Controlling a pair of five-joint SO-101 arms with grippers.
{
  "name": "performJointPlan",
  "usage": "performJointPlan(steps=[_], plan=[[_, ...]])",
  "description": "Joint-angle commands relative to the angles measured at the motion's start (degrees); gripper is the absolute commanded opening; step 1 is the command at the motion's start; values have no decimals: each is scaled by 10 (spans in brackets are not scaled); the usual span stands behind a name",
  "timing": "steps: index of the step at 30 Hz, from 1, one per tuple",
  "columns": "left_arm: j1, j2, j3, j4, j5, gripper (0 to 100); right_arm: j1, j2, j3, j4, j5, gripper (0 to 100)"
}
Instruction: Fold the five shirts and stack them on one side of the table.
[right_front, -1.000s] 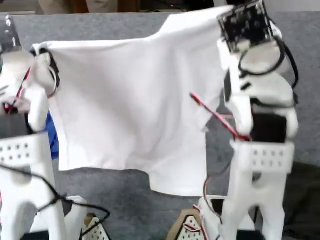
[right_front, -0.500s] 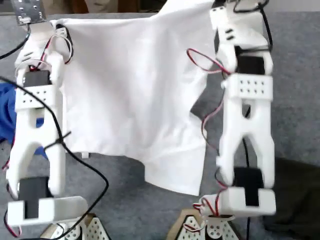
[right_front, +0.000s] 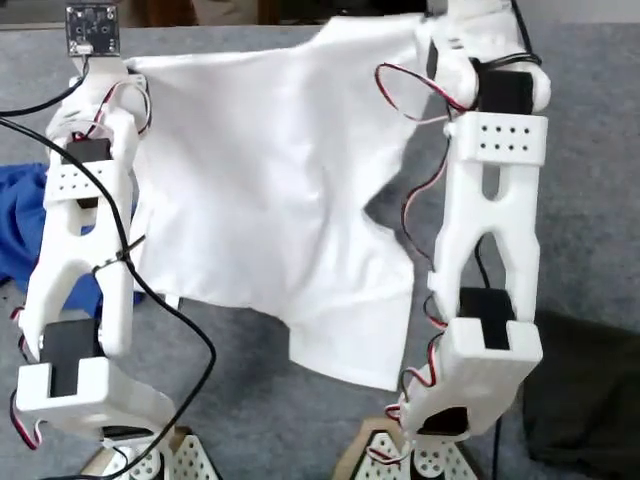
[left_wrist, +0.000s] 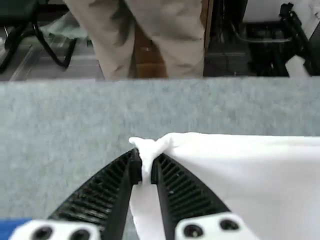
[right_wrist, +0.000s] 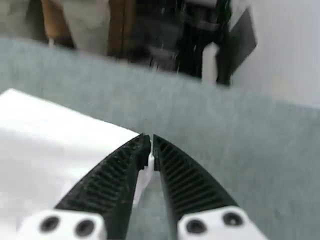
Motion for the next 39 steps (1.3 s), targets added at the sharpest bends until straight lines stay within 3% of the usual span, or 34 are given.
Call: performJointPlan(steps=[1, 10, 14, 20, 30, 39], plan=[[-19, -10, -40, 69, -4, 19, -7, -3, -47, 139, 33, 5], [-18, -10, -206, 411, -4, 19, -45, -4, -186, 331, 97, 5], [-17, -10, -316, 509, -3, 19, -30, -3, -284, 358, 93, 5], [-13, -3, -446, 513, 0, 19, 28, 14, -347, 249, 91, 5], [5, -9, -464, 519, 0, 19, 29, 12, -592, 203, 110, 5], [0, -36, -487, 593, -2, 19, 30, -158, -502, 125, 120, 5]])
